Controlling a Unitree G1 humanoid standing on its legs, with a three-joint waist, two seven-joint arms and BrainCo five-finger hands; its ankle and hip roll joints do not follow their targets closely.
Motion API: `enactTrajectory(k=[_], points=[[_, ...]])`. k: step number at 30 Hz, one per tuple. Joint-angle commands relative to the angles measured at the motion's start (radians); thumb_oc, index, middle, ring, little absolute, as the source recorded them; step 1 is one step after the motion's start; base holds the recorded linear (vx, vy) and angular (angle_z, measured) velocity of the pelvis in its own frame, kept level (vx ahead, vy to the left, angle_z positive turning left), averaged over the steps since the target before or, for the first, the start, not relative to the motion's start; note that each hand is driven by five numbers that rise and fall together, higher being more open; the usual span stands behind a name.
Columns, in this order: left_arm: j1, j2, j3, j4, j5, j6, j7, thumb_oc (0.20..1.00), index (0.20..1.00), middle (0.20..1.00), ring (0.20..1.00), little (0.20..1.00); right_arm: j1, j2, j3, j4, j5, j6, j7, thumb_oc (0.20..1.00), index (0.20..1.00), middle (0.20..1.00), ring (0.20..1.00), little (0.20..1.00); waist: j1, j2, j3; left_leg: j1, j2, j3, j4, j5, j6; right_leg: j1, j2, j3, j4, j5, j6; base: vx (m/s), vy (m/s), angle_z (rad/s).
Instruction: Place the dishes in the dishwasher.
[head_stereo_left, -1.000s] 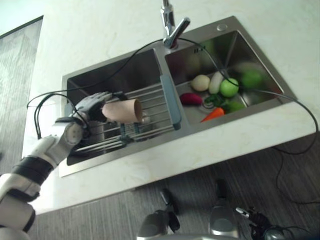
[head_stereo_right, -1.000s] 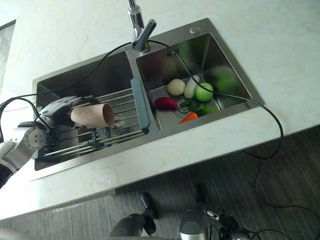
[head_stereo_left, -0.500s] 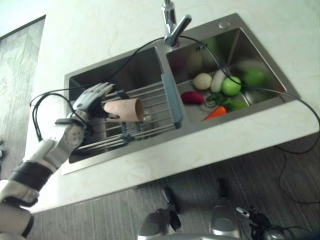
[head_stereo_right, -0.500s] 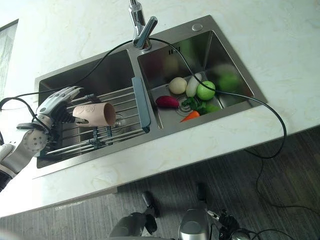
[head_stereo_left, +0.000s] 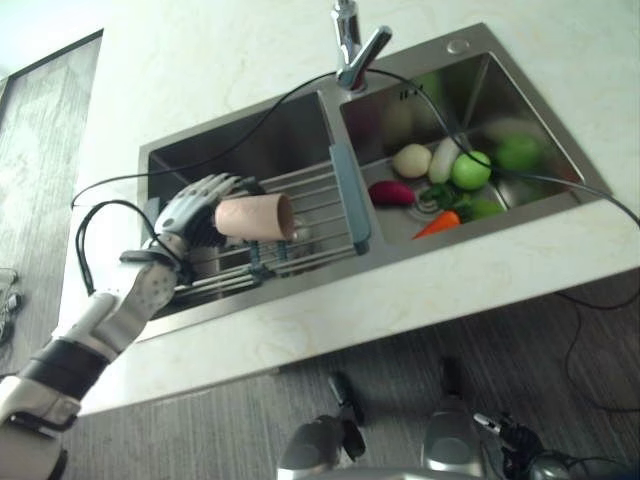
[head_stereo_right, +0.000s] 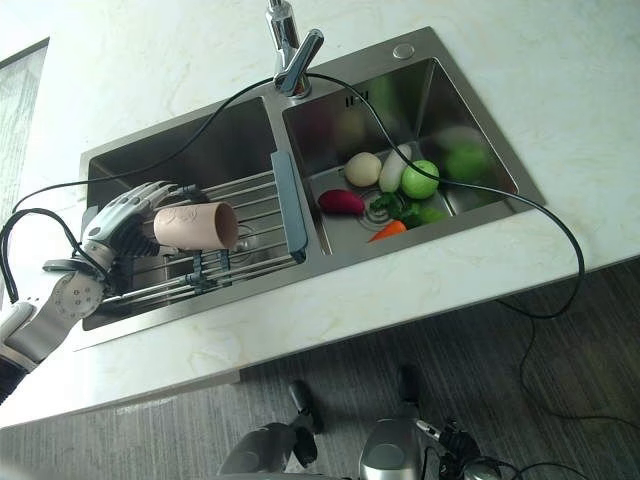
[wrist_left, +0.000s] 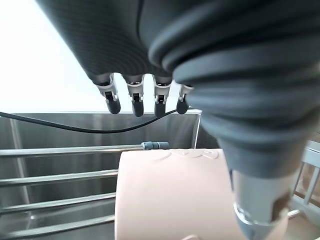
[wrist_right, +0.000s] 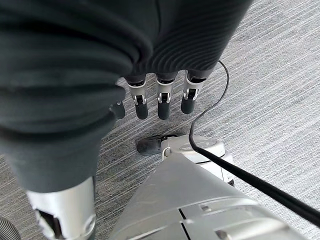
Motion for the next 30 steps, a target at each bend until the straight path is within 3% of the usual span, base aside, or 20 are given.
enactTrajectory(k=[1,30], points=[[-0.034,0.001,0.068,0.044,0.022,-0.004,0.010,1.000,1.000,1.000,1.000,1.000,-0.006,0.016,-0.019,0.001,0.046,-0.008,0.005,1.000,1.000,1.000,1.000,1.000,0.009,-0.001,-0.004,-0.010,-0.029,-0.128,0.001,-0.073,-0.015,-0.032,-0.051,-0.086,0.033,0.013,0.068,0.00,0.000,0.00],[-0.127,-0.024,-0.070,0.129,0.041,0.020,-0.055,1.000,1.000,1.000,1.000,1.000,-0.047,0.000,-0.012,0.002,0.065,-0.019,0.010,1.000,1.000,1.000,1.000,1.000,-0.012,-0.012,0.036,-0.034,-0.016,-0.103,0.001,-0.061,-0.022,-0.078,-0.053,-0.067,0.036,0.030,0.073,0.00,-0.002,-0.01]])
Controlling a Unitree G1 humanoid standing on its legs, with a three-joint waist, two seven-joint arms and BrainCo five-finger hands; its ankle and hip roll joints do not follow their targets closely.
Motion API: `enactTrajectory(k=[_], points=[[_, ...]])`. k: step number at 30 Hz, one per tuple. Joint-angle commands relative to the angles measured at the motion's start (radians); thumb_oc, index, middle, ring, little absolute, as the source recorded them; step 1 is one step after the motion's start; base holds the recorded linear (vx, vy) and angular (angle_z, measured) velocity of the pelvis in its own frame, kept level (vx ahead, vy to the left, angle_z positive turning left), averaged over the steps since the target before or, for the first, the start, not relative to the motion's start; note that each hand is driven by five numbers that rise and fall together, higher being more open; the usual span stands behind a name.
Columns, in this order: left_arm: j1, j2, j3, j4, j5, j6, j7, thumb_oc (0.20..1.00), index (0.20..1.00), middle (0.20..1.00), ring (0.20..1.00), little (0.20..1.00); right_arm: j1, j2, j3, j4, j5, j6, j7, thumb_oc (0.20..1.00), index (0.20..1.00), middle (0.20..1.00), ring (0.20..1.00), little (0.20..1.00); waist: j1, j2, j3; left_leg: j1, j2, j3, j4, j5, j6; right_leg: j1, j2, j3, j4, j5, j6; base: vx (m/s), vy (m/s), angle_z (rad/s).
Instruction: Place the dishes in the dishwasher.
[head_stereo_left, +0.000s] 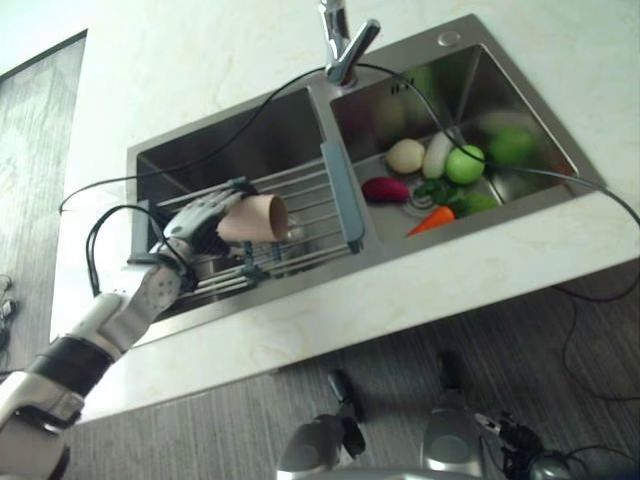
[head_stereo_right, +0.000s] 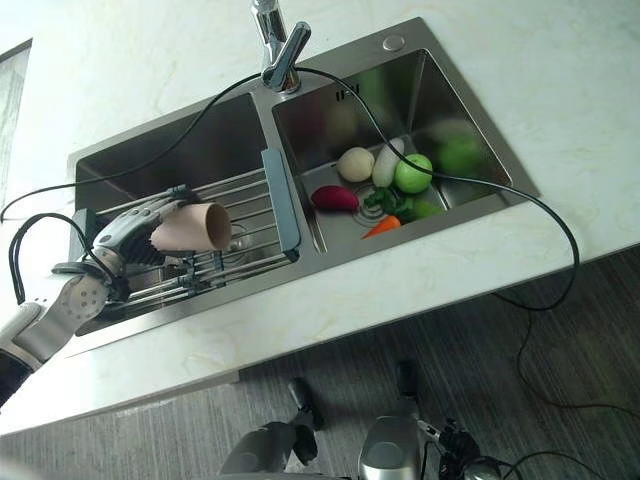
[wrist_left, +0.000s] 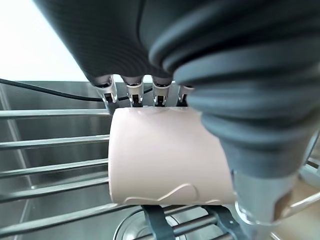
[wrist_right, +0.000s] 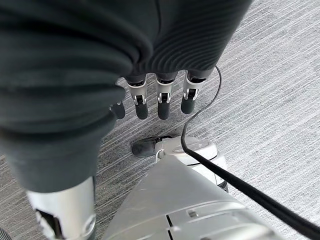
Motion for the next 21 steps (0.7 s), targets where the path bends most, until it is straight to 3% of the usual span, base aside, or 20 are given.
enactTrajectory(k=[1,17,21], points=[[-0.083,-0.009,0.007,0.064,0.041,0.019,0.013,1.000,1.000,1.000,1.000,1.000,-0.049,-0.001,-0.009,-0.001,0.058,-0.018,0.008,1.000,1.000,1.000,1.000,1.000,0.004,-0.011,0.038,-0.016,-0.013,-0.107,0.001,-0.060,-0.022,-0.054,-0.051,-0.078,0.036,0.026,0.070,-0.02,-0.004,-0.04],[-0.197,0.000,-0.074,0.137,0.032,0.019,-0.004,1.000,1.000,1.000,1.000,1.000,-0.094,-0.010,0.016,-0.029,0.083,-0.017,0.003,1.000,1.000,1.000,1.000,1.000,-0.007,-0.029,0.092,-0.062,0.007,-0.089,0.001,-0.041,-0.034,-0.113,-0.042,-0.069,0.045,0.038,0.070,-0.01,-0.001,-0.04],[-0.227,0.005,-0.102,0.139,0.015,0.017,-0.071,1.000,1.000,1.000,1.000,1.000,-0.101,-0.011,0.015,-0.040,0.084,-0.019,0.004,1.000,1.000,1.000,1.000,1.000,-0.009,-0.030,0.104,-0.072,0.011,-0.088,0.001,-0.038,-0.035,-0.124,-0.039,-0.066,0.049,0.039,0.070,0.00,0.000,0.00]])
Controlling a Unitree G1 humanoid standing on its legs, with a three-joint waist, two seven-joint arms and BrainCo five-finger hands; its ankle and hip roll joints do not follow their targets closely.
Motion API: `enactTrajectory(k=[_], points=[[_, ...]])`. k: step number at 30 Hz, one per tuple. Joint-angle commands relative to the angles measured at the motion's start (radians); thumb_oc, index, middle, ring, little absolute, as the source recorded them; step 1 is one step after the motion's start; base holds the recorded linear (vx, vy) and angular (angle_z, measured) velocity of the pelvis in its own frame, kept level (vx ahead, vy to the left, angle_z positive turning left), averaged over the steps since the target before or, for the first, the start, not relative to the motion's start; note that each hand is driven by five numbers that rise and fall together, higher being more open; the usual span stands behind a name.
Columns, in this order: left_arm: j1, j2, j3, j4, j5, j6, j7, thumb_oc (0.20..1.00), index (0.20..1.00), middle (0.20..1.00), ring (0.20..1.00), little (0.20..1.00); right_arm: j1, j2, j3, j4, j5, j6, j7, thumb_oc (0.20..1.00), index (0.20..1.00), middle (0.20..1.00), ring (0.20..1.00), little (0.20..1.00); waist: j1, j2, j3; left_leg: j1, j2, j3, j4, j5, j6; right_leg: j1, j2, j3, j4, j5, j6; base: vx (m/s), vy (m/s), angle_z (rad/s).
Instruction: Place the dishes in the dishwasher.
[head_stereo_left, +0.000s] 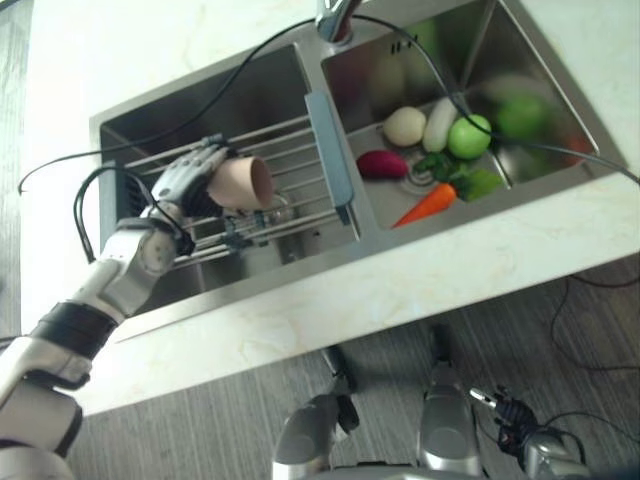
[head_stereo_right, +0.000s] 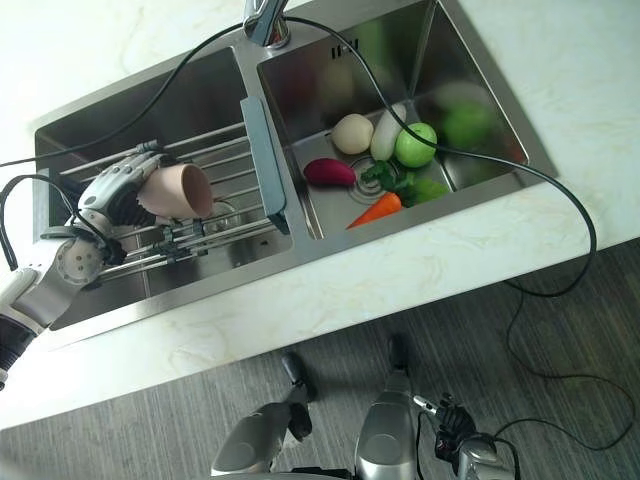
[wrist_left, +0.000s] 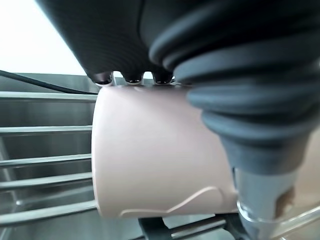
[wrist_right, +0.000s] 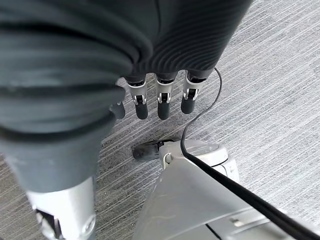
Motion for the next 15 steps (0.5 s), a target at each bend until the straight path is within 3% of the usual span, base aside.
enactTrajectory(k=[1,2,3,15], points=[[-0.033,-0.012,-0.081,0.048,0.004,-0.006,-0.128,0.589,0.589,0.589,0.589,0.589,-0.035,-0.004,0.008,-0.008,0.056,-0.016,0.005,1.000,1.000,1.000,1.000,1.000,-0.014,0.005,0.031,-0.015,0.011,-0.113,0.001,-0.041,-0.037,-0.049,-0.039,-0.094,0.050,0.016,0.069,0.00,0.000,0.00],[-0.034,-0.013,-0.081,0.046,0.003,-0.004,-0.134,0.511,0.511,0.511,0.511,0.511,-0.036,-0.004,0.008,-0.009,0.057,-0.017,0.005,1.000,1.000,1.000,1.000,1.000,-0.014,0.006,0.031,-0.015,0.011,-0.113,0.001,-0.041,-0.037,-0.049,-0.039,-0.094,0.050,0.016,0.069,0.00,0.000,0.00],[-0.037,-0.013,-0.085,0.039,0.000,0.007,-0.163,0.200,0.200,0.200,0.200,0.200,-0.036,-0.006,0.008,-0.012,0.058,-0.019,0.005,1.000,1.000,1.000,1.000,1.000,-0.015,0.007,0.033,-0.016,0.010,-0.113,0.001,-0.041,-0.037,-0.050,-0.039,-0.094,0.050,0.016,0.069,0.00,0.000,0.00],[-0.037,-0.012,-0.109,0.027,-0.005,0.042,-0.346,0.200,0.200,0.200,0.200,0.200,-0.051,-0.008,0.009,-0.026,0.071,-0.027,0.004,1.000,1.000,1.000,1.000,1.000,-0.010,0.008,0.032,-0.012,0.013,-0.106,0.001,-0.040,-0.036,-0.042,-0.042,-0.110,0.048,0.019,0.071,0.00,0.000,0.00]])
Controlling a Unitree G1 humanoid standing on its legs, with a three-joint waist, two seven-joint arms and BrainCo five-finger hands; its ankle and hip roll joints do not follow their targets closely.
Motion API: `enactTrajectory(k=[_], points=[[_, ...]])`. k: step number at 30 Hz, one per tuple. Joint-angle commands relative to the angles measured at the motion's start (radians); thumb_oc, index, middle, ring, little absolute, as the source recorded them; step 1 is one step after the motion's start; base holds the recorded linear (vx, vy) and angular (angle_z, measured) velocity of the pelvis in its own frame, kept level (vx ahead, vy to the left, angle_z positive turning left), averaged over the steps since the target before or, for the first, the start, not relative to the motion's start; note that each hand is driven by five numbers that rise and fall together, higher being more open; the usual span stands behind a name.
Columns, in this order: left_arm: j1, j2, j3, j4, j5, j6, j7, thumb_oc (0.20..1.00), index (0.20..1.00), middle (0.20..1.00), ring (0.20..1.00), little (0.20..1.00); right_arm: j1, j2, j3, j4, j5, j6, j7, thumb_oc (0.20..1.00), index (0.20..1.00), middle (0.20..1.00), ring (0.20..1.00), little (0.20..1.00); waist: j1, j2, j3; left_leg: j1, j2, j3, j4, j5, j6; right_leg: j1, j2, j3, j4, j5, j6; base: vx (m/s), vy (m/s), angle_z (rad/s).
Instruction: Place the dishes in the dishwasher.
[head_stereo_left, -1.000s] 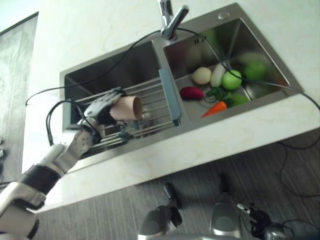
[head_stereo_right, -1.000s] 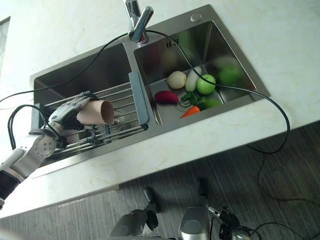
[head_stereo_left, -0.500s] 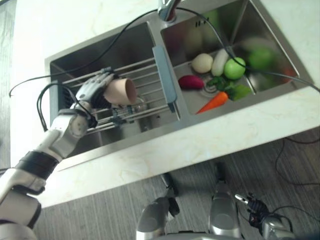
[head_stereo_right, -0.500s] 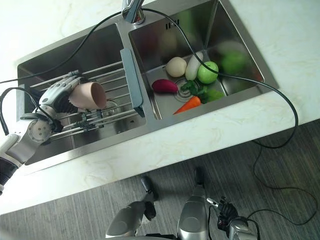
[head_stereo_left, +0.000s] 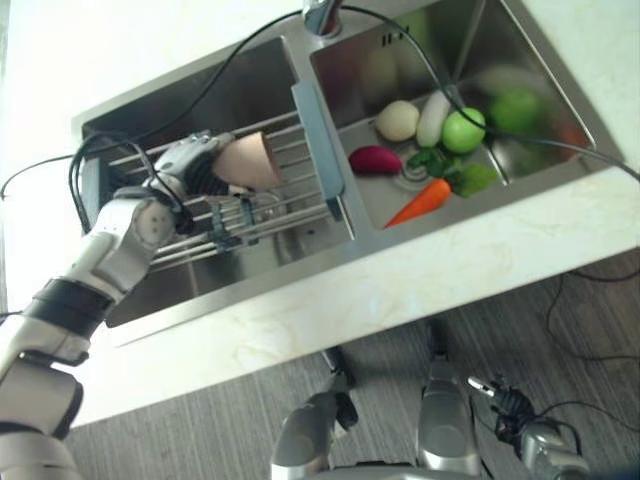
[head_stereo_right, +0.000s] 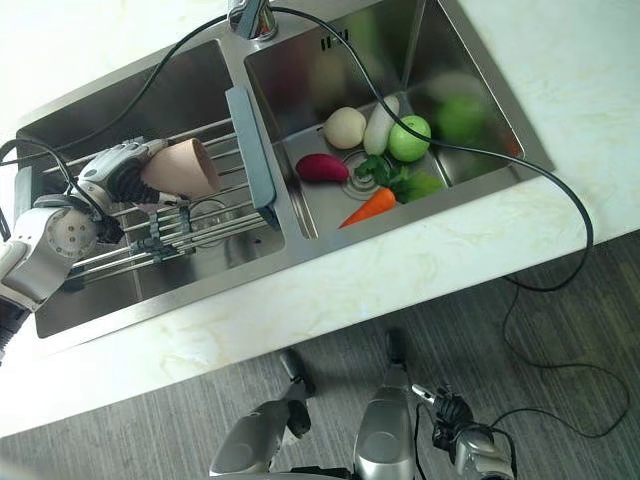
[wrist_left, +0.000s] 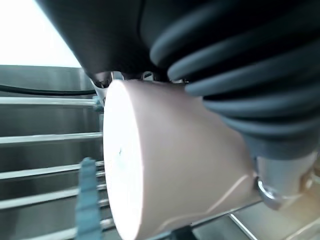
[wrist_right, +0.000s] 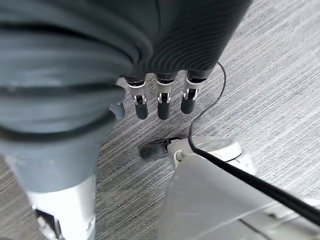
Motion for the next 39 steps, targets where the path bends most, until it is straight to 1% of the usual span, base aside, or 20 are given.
enactTrajectory(k=[1,4,6,10,11,13,15,17,18,19,22,24,25,29,32,37,38,39], points=[[0.075,-0.004,-0.097,0.050,0.009,0.018,-0.151,0.200,0.200,0.200,0.200,0.200,-0.025,-0.010,0.006,-0.012,0.038,-0.008,-0.001,1.000,1.000,1.000,1.000,1.000,0.007,0.010,0.027,-0.009,0.013,-0.108,0.001,-0.044,-0.042,-0.042,-0.043,-0.112,0.046,0.019,0.072,0.00,0.000,0.00],[0.075,0.004,-0.105,0.049,0.004,0.019,-0.164,0.200,0.200,0.200,0.200,0.200,-0.026,-0.013,0.004,-0.007,0.042,-0.009,0.001,1.000,1.000,1.000,1.000,1.000,0.009,0.010,0.024,-0.007,0.014,-0.107,0.001,-0.044,-0.042,-0.039,-0.044,-0.116,0.044,0.019,0.073,0.00,0.000,0.00],[0.075,0.010,-0.107,0.049,-0.006,0.011,-0.157,0.200,0.200,0.200,0.200,0.200,-0.028,-0.014,0.007,-0.005,0.049,-0.008,0.000,1.000,1.000,1.000,1.000,1.000,0.011,0.010,0.023,-0.007,0.016,-0.105,0.001,-0.045,-0.042,-0.037,-0.044,-0.119,0.043,0.019,0.073,0.00,0.000,0.00],[0.077,0.015,-0.095,0.029,-0.008,0.016,-0.139,0.200,0.200,0.200,0.200,0.200,-0.023,-0.010,0.000,-0.002,0.052,-0.004,0.001,1.000,1.000,1.000,1.000,1.000,0.015,0.007,0.019,-0.003,0.016,-0.107,0.001,-0.047,-0.040,-0.032,-0.045,-0.127,0.044,0.017,0.072,-0.01,-0.003,0.00],[0.086,0.016,-0.080,0.017,0.009,0.010,-0.111,0.200,0.200,0.200,0.200,0.200,-0.017,-0.002,-0.003,0.006,0.050,-0.005,-0.002,1.000,1.000,1.000,1.000,1.000,0.020,0.005,0.009,0.002,0.014,-0.108,0.001,-0.050,-0.039,-0.024,-0.045,-0.134,0.045,0.014,0.071,0.00,0.000,0.00],[0.089,0.020,-0.073,0.011,0.008,0.008,-0.098,0.200,0.200,0.200,0.200,0.200,-0.014,0.000,-0.004,0.008,0.050,-0.004,-0.002,1.000,1.000,1.000,1.000,1.000,0.022,0.004,0.004,0.005,0.014,-0.109,0.001,-0.051,-0.038,-0.019,-0.044,-0.137,0.045,0.012,0.071,0.00,-0.010,0.02],[0.102,0.024,-0.048,0.002,0.005,-0.013,-0.041,0.200,0.200,0.200,0.200,0.200,0.001,0.010,-0.004,0.016,0.048,-0.006,-0.008,1.000,1.000,1.000,1.000,1.000,0.025,0.001,-0.015,0.019,0.014,-0.107,0.001,-0.054,-0.037,-0.001,-0.043,-0.148,0.045,0.006,0.070,0.00,0.000,0.00],[0.109,0.026,-0.037,0.000,0.005,-0.029,-0.010,0.200,0.200,0.200,0.200,0.200,0.007,0.014,-0.004,0.024,0.048,-0.006,-0.009,1.000,1.000,1.000,1.000,1.000,0.026,0.000,-0.026,0.027,0.013,-0.108,0.001,-0.056,-0.036,0.010,-0.041,-0.152,0.044,0.002,0.069,0.02,-0.010,0.00],[0.118,0.033,-0.018,-0.002,0.004,-0.055,0.057,0.200,0.200,0.200,0.200,0.200,0.020,0.019,-0.007,0.037,0.048,-0.004,-0.011,1.000,1.000,1.000,1.000,1.000,0.028,-0.001,-0.051,0.045,0.013,-0.108,0.001,-0.060,-0.033,0.031,-0.037,-0.160,0.046,-0.007,0.065,0.04,-0.018,0.02],[0.121,0.034,-0.013,-0.004,0.006,-0.060,0.073,0.200,0.200,0.200,0.200,0.200,0.023,0.021,-0.008,0.040,0.048,-0.002,-0.013,1.000,1.000,1.000,1.000,1.000,0.030,-0.002,-0.058,0.049,0.013,-0.108,0.001,-0.061,-0.033,0.037,-0.037,-0.162,0.047,-0.010,0.064,0.06,-0.018,0.06],[0.157,0.041,0.040,-0.014,0.020,-0.111,0.196,0.200,0.200,0.200,0.200,0.200,0.047,0.035,-0.010,0.059,0.051,0.003,-0.023,1.000,1.000,1.000,1.000,1.000,0.037,-0.004,-0.100,0.082,0.011,-0.114,0.001,-0.071,-0.030,0.084,-0.032,-0.180,0.047,-0.030,0.058,0.06,-0.006,0.12],[0.167,0.045,0.069,-0.023,0.024,-0.128,0.246,0.200,0.200,0.200,0.200,0.200,0.059,0.043,-0.011,0.068,0.049,0.003,-0.027,1.000,1.000,1.000,1.000,1.000,0.040,-0.005,-0.125,0.092,0.013,-0.113,0.001,-0.071,-0.029,0.100,-0.028,-0.183,0.043,-0.033,0.053,0.06,-0.005,0.18],[0.174,0.051,0.098,-0.032,0.017,-0.148,0.288,0.200,0.200,0.200,0.200,0.200,0.073,0.051,-0.012,0.071,0.048,0.008,-0.036,1.000,1.000,1.000,1.000,1.000,0.042,-0.007,-0.152,0.110,0.013,-0.116,0.001,-0.076,-0.028,0.125,-0.025,-0.190,0.037,-0.040,0.048,0.07,-0.006,0.17],[0.206,0.044,0.160,-0.074,-0.001,-0.148,0.294,0.200,0.200,0.200,0.200,0.200,0.091,0.071,-0.021,0.077,0.040,0.028,-0.058,1.000,1.000,1.000,1.000,1.000,0.051,-0.009,-0.209,0.146,0.014,-0.125,0.001,-0.087,-0.024,0.172,-0.016,-0.196,0.025,-0.053,0.038,0.10,-0.006,0.19],[0.269,0.014,0.255,-0.144,0.011,-0.125,0.291,0.200,0.200,0.200,0.200,0.200,0.107,0.102,-0.038,0.108,0.026,0.041,-0.080,1.000,1.000,1.000,1.000,1.000,0.066,-0.014,-0.278,0.199,0.022,-0.131,0.001,-0.100,-0.022,0.236,-0.006,-0.212,0.014,-0.073,0.024,0.16,-0.013,0.16],[0.311,0.013,0.338,-0.182,0.013,-0.117,0.299,0.200,0.200,0.200,0.200,0.200,0.124,0.121,-0.061,0.151,-0.003,0.049,-0.072,1.000,1.000,1.000,1.000,1.000,0.077,-0.023,-0.324,0.240,0.028,-0.146,0.001,-0.112,-0.022,0.283,0.012,-0.220,0.018,-0.098,0.013,0.06,-0.009,0.09],[0.312,0.016,0.346,-0.183,0.009,-0.119,0.309,0.200,0.200,0.200,0.200,0.200,0.125,0.123,-0.062,0.161,-0.007,0.048,-0.070,1.000,1.000,1.000,1.000,1.000,0.079,-0.024,-0.329,0.244,0.028,-0.151,0.001,-0.113,-0.021,0.288,0.014,-0.221,0.020,-0.101,0.012,0.03,0.001,0.07],[0.313,0.019,0.366,-0.186,0.000,-0.123,0.340,0.200,0.200,0.200,0.200,0.200,0.129,0.126,-0.067,0.179,-0.018,0.044,-0.064,1.000,1.000,1.000,1.000,1.000,0.086,-0.026,-0.340,0.249,0.028,-0.158,0.001,-0.115,-0.020,0.295,0.018,-0.223,0.024,-0.107,0.010,0.01,0.005,0.08]])
